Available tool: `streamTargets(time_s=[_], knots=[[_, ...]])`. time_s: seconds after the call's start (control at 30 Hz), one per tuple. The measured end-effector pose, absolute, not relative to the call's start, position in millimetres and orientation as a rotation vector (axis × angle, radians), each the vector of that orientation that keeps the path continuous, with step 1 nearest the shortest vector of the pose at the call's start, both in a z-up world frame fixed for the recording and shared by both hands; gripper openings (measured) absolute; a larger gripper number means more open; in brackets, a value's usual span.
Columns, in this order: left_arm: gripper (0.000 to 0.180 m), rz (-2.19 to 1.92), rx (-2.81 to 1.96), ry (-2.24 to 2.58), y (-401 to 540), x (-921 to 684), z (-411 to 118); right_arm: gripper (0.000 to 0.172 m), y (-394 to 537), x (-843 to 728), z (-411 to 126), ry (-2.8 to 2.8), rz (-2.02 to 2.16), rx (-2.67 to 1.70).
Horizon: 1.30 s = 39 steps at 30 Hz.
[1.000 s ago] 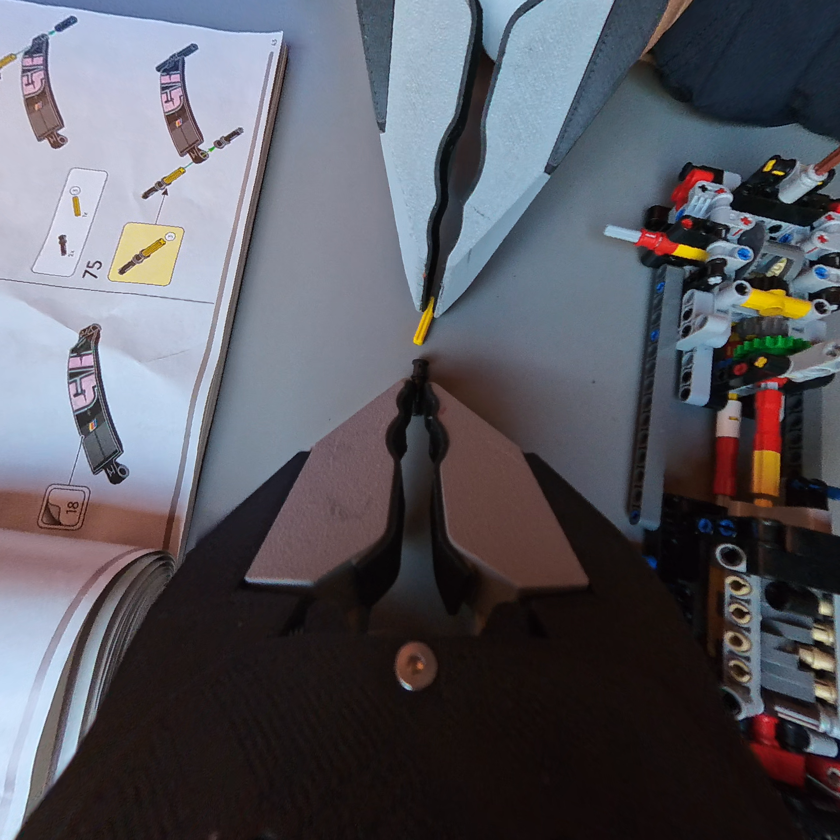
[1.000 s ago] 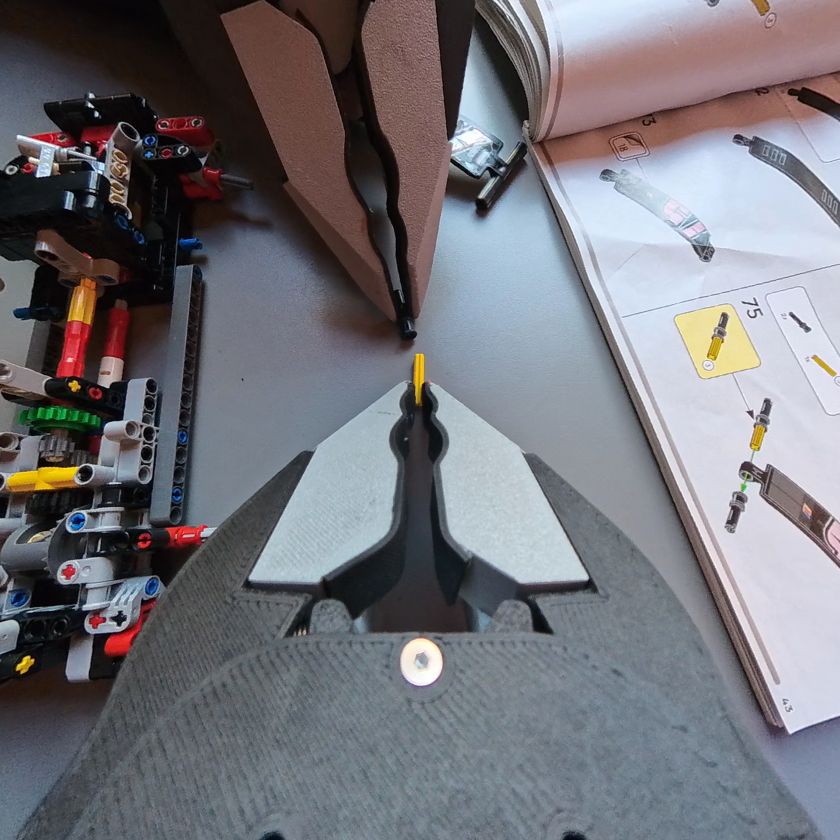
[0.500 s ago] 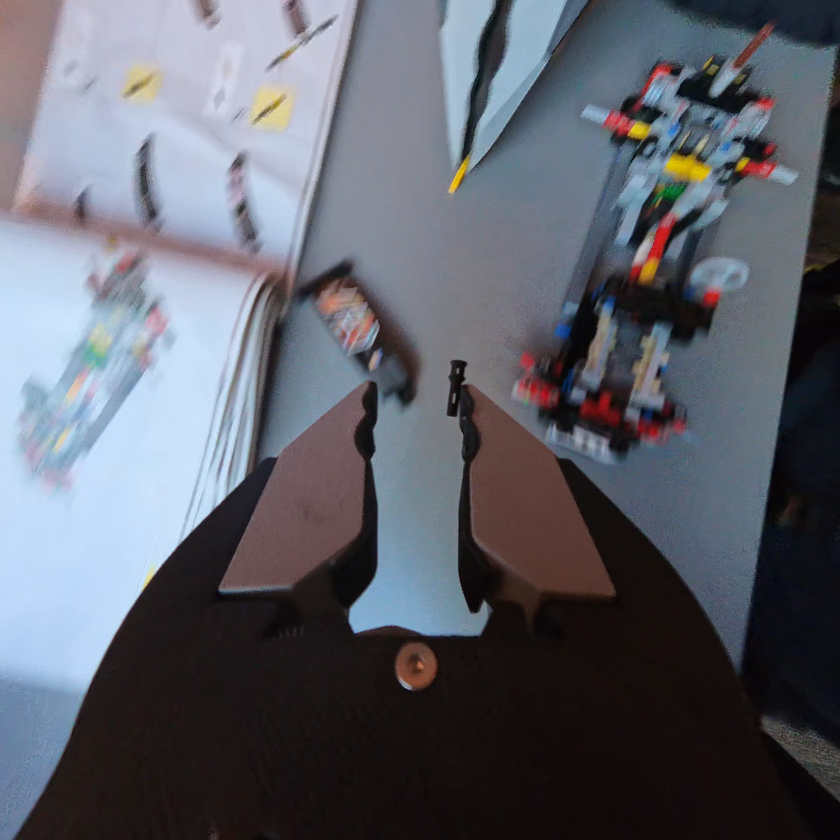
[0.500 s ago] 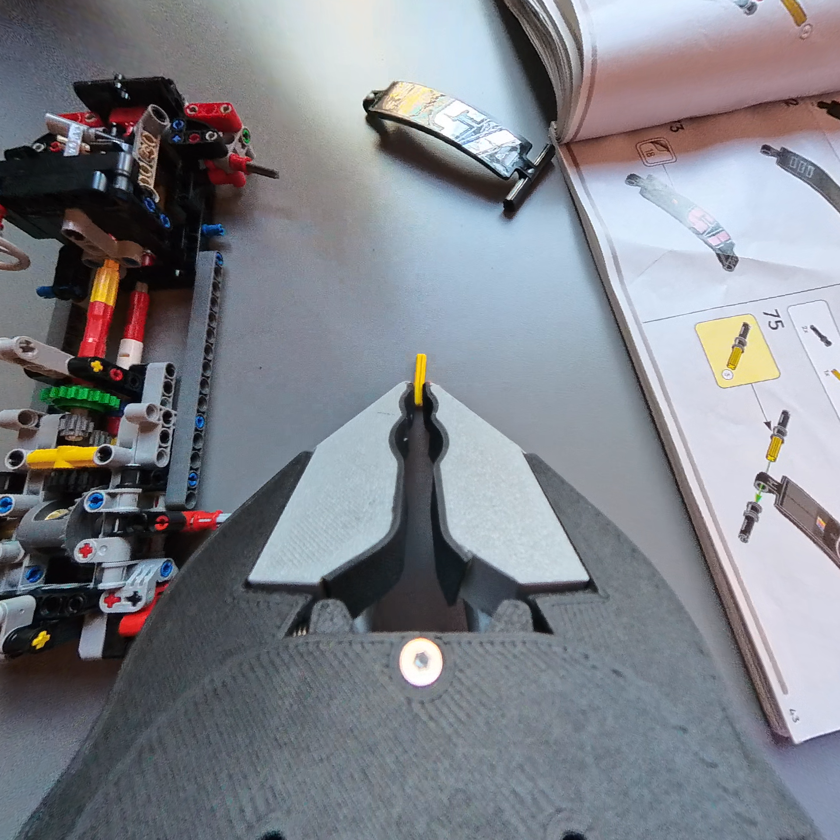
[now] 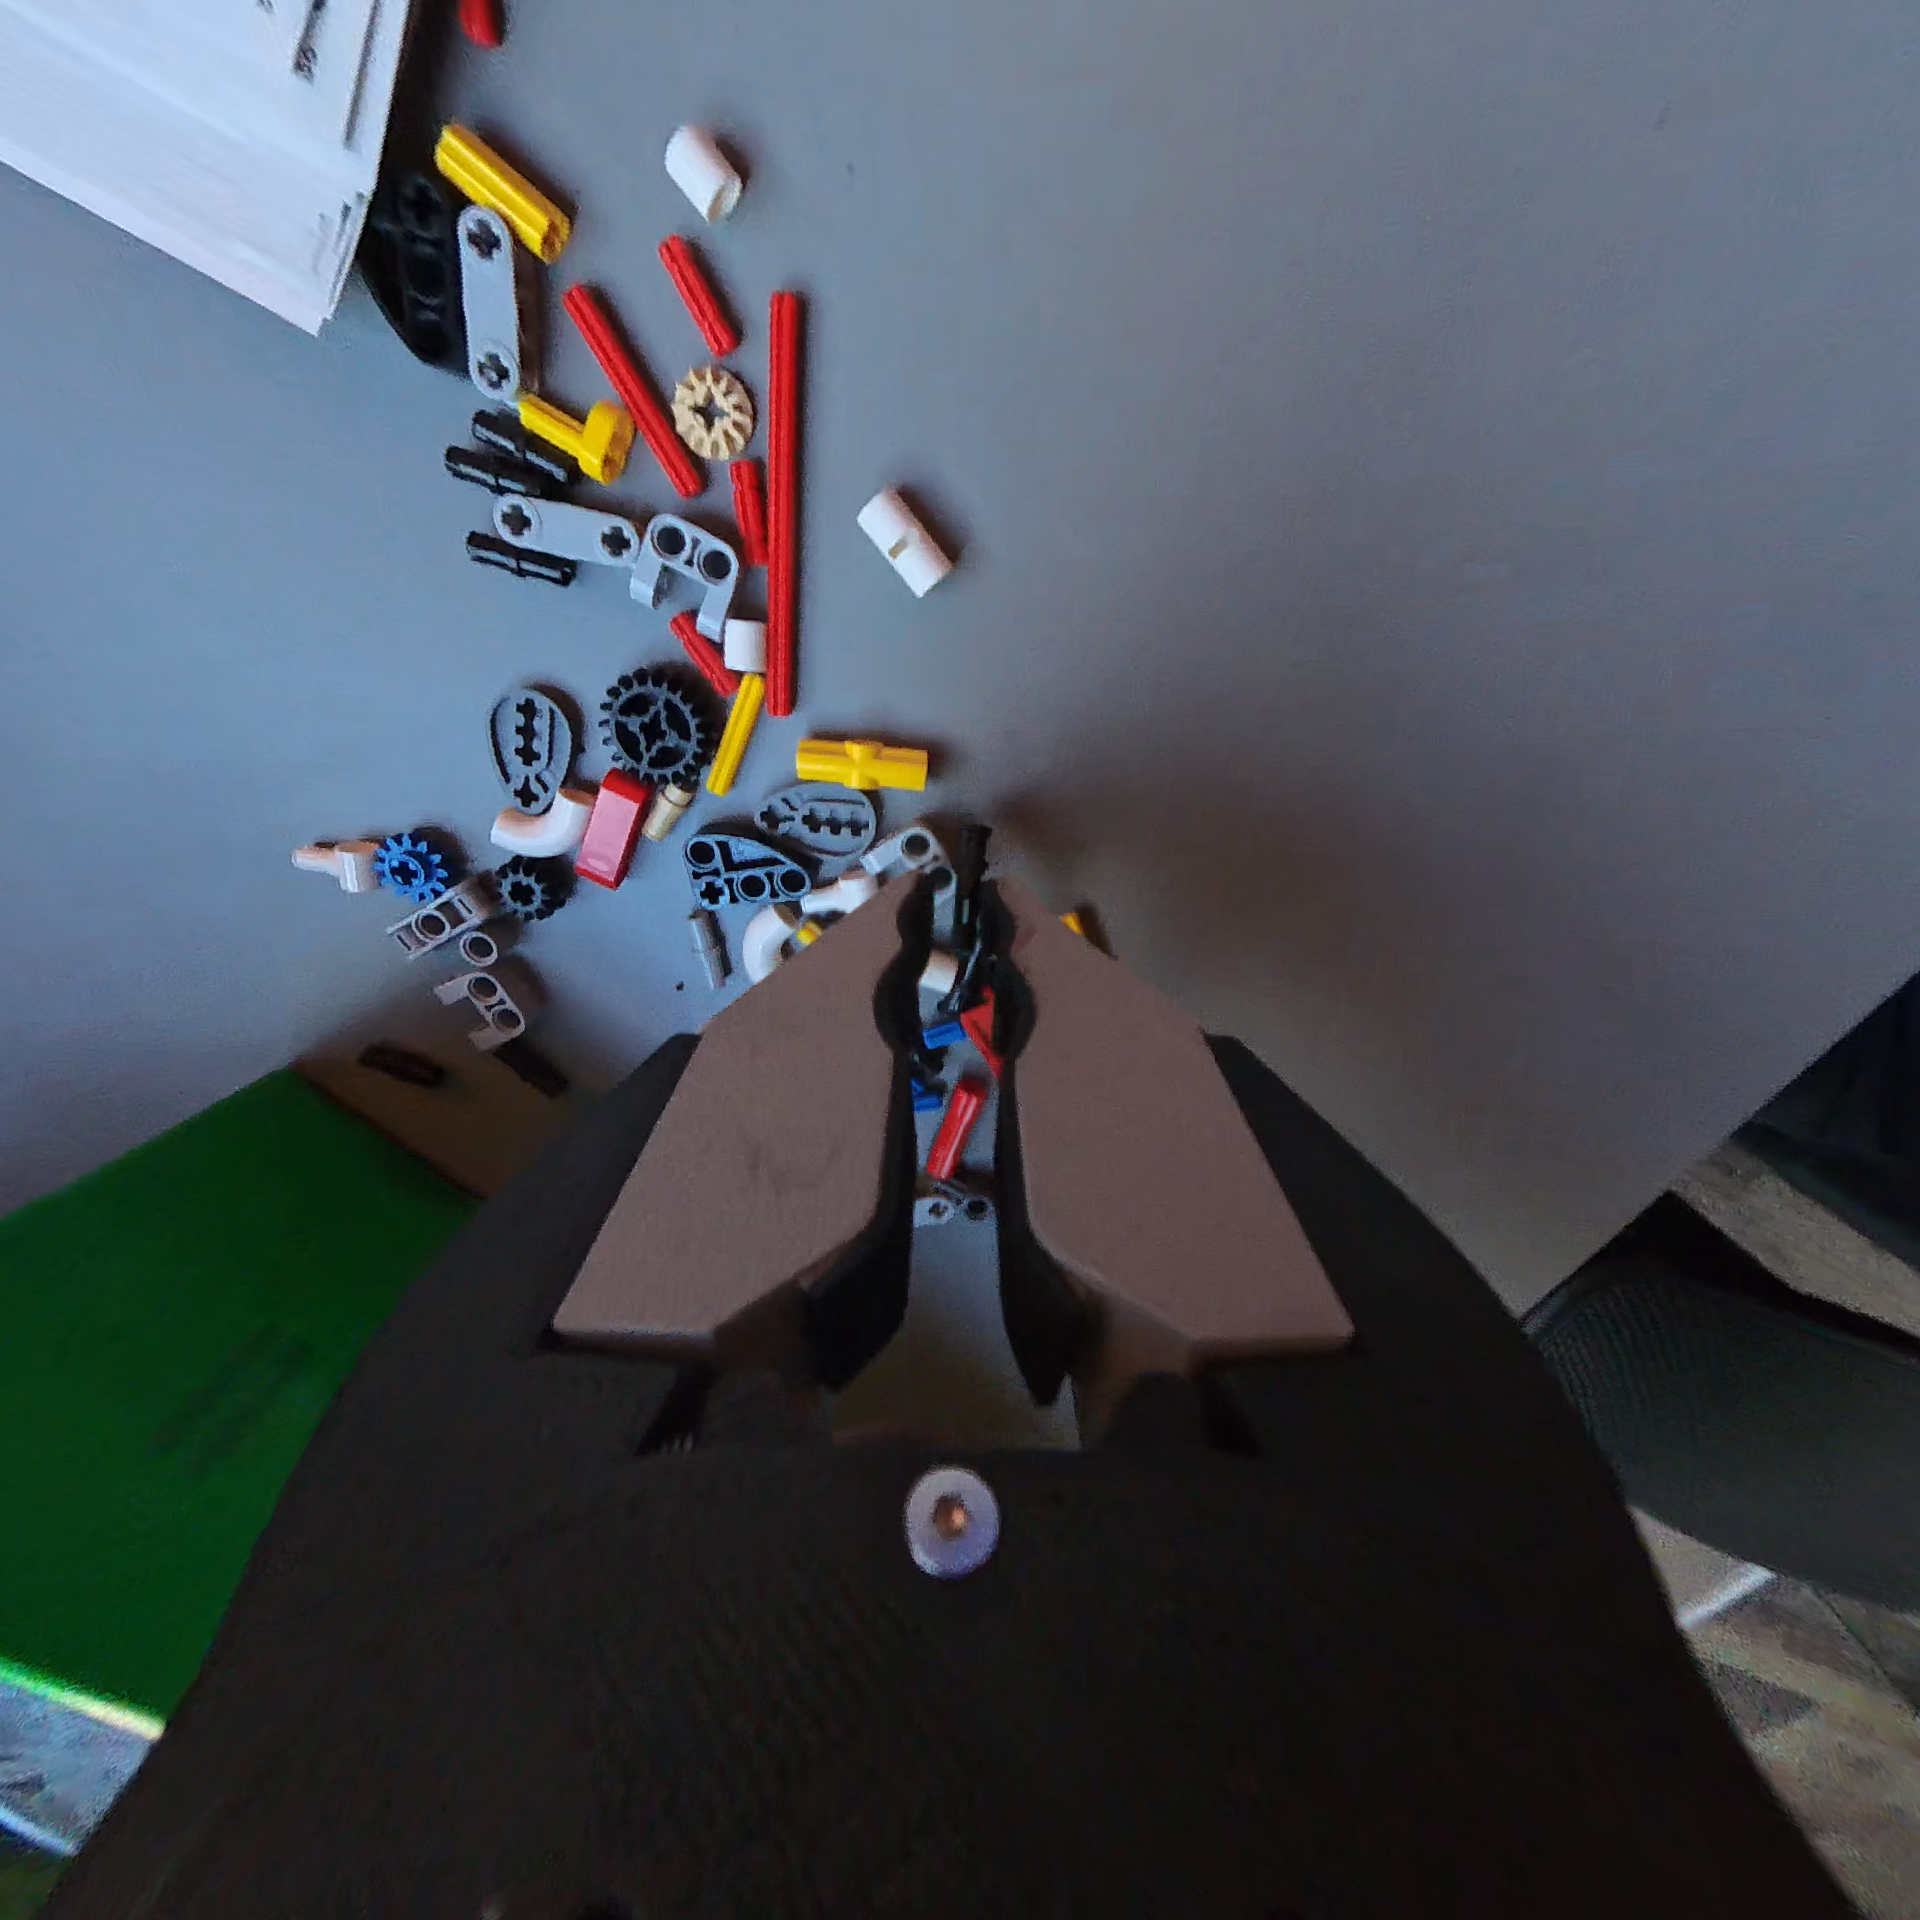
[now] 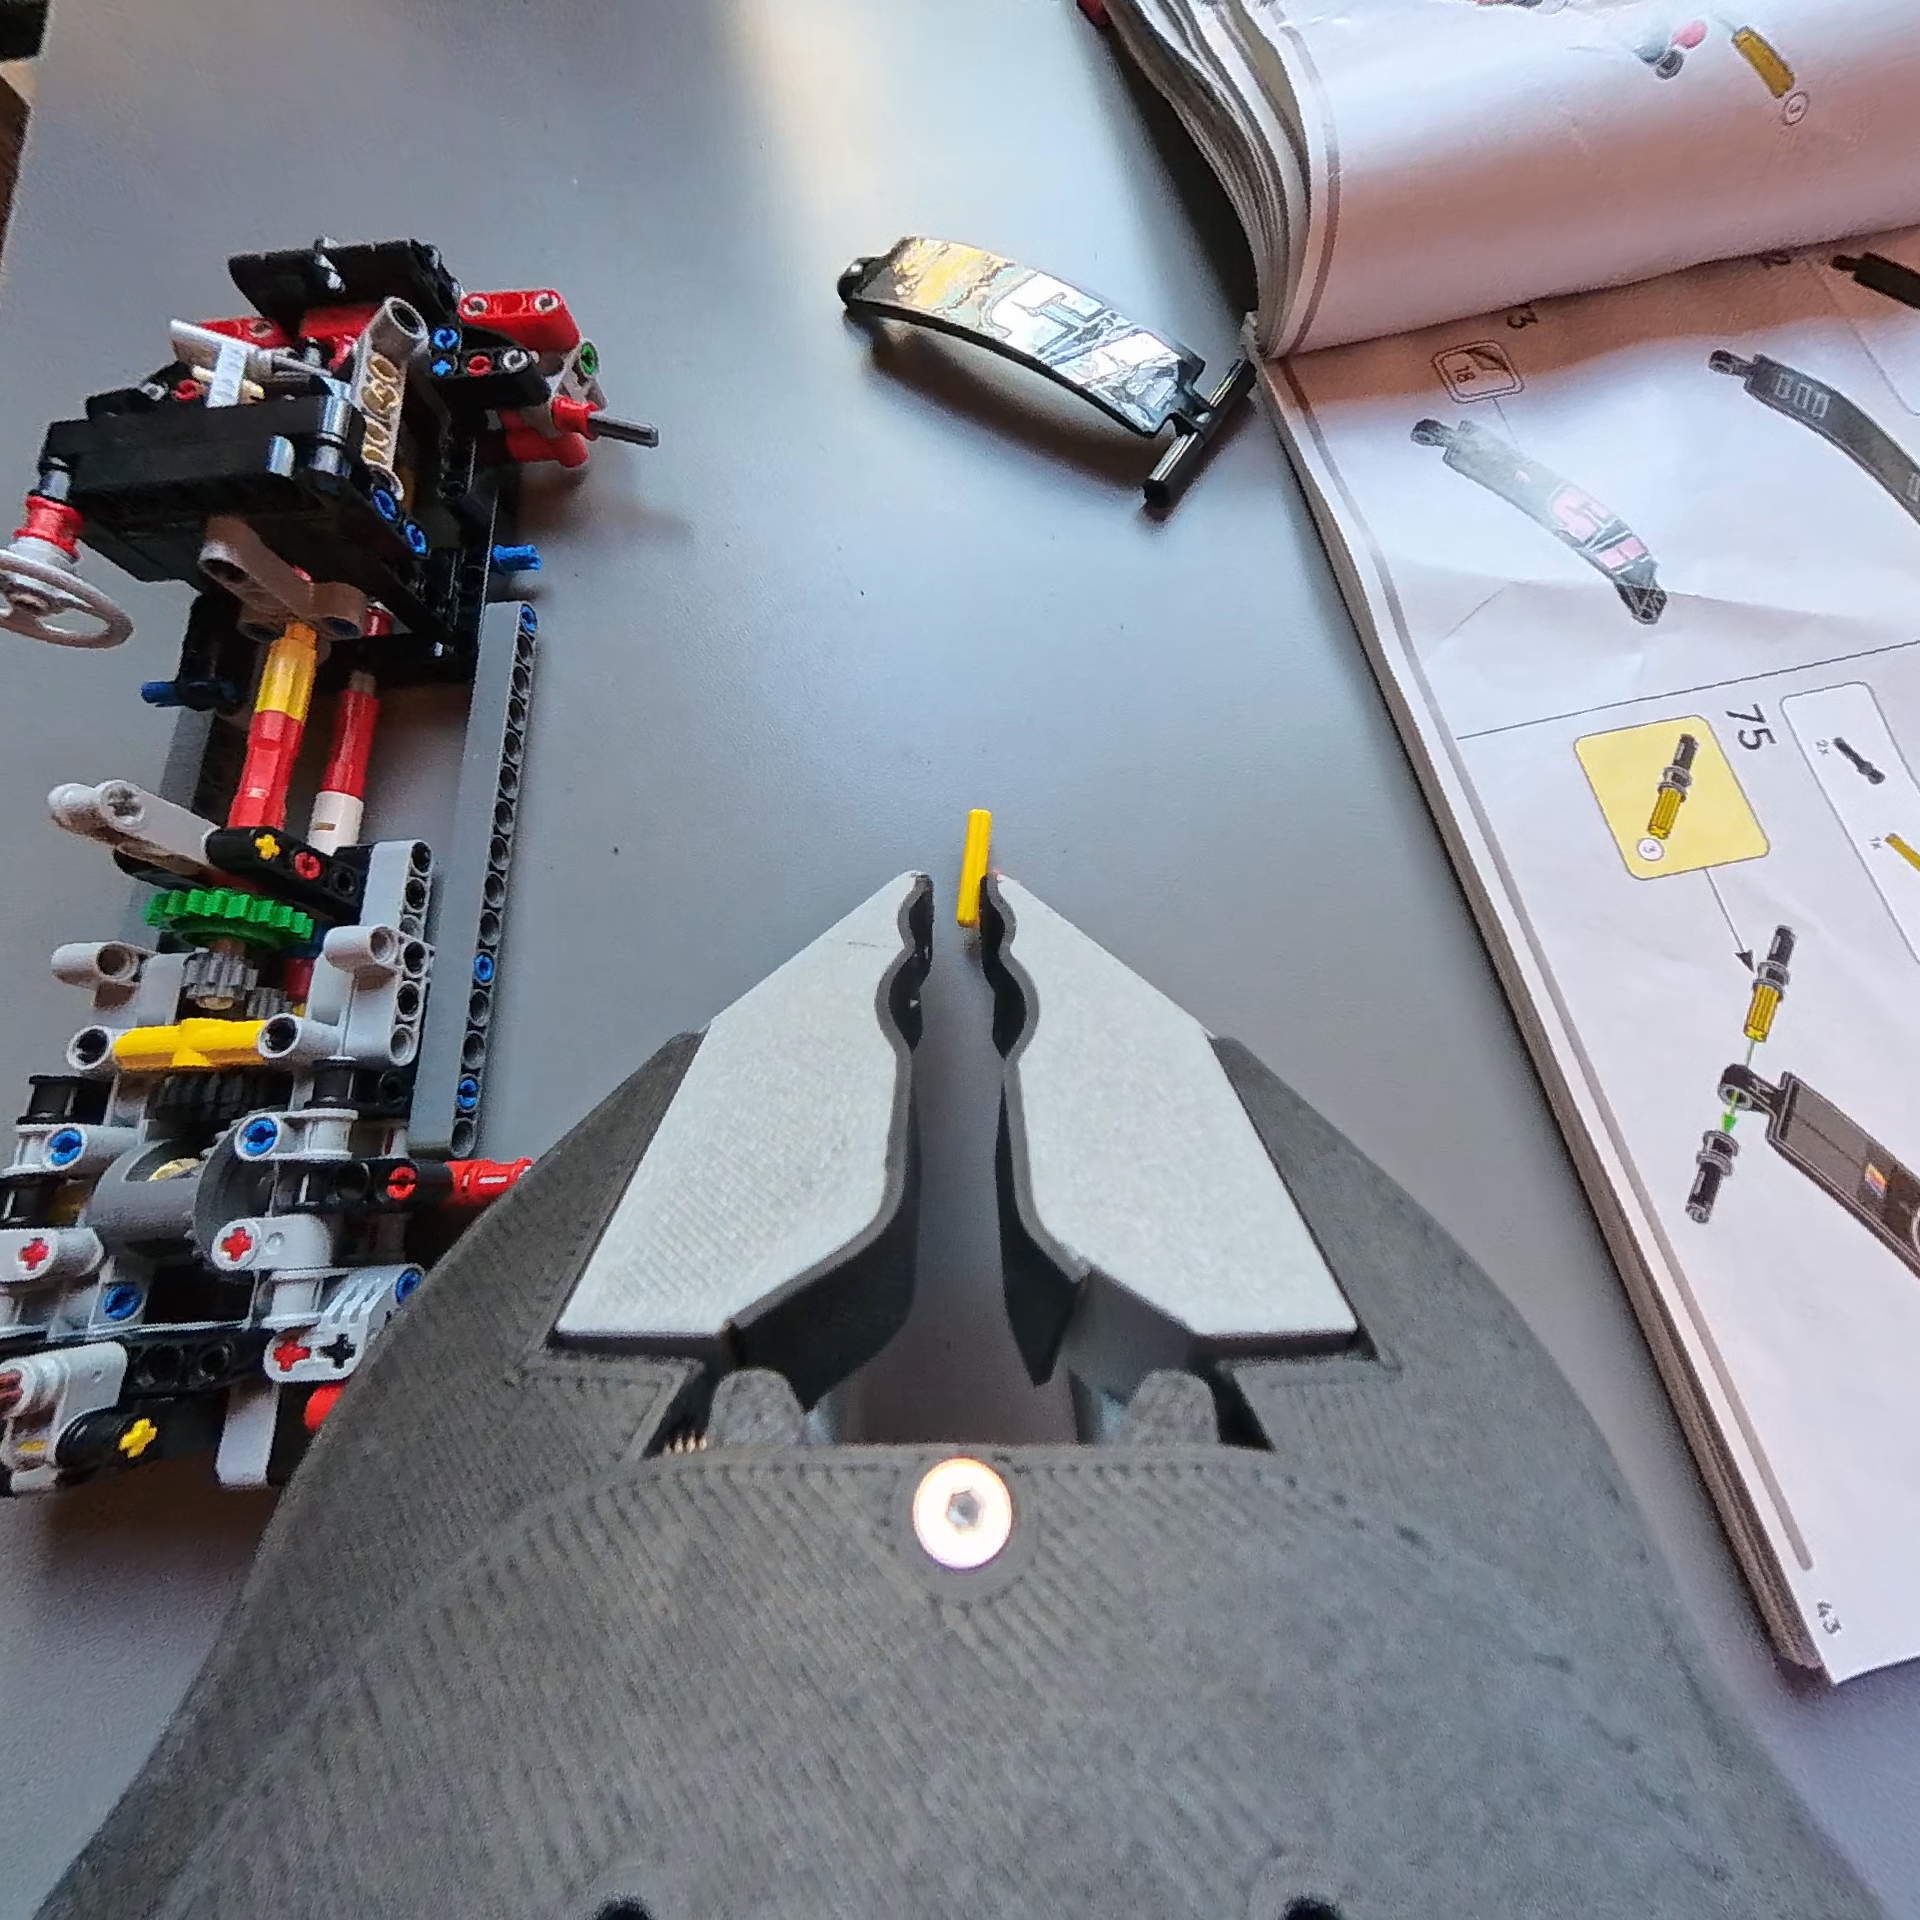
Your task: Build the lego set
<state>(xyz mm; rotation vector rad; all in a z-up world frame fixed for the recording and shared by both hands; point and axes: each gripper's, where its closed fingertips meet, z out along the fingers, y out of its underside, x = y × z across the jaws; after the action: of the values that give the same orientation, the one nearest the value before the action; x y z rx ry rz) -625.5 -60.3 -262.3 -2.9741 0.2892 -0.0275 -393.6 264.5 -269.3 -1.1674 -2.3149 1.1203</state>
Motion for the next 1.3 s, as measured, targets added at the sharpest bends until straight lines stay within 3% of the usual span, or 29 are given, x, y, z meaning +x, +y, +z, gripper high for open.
streamTargets(time_s=[0.27, 0.43, 0.77, 1.03, 1.3], knots=[[0.002, -0.039, -2.982, 0.344, -55.0, -611.2, -253.2, 0.005, 263.5, -392.4, -273.2, -2.344, 1.103, -1.175], [0.018, 0.017, -3.044, 0.421, -49.7, -602.1, -274.3, 0.004, 263.3, -391.9, -274.2, -2.344, 1.086, -1.169], [0.029, 0.164, -2.975, 0.408, -42.4, -615.6, -256.4, 0.002, 262.2, -390.7, -275.2, -2.354, 1.078, -1.162], [0.009, 0.155, -2.978, 0.306, -65.0, -631.8, -243.9, 0.002, 262.8, -390.3, -272.5, -2.341, 1.1, -1.165], [0.004, 0.079, -3.02, 0.357, -68.7, -623.5, -257.8, 0.002, 264.4, -390.5, -271.4, -2.329, 1.11, -1.176]])
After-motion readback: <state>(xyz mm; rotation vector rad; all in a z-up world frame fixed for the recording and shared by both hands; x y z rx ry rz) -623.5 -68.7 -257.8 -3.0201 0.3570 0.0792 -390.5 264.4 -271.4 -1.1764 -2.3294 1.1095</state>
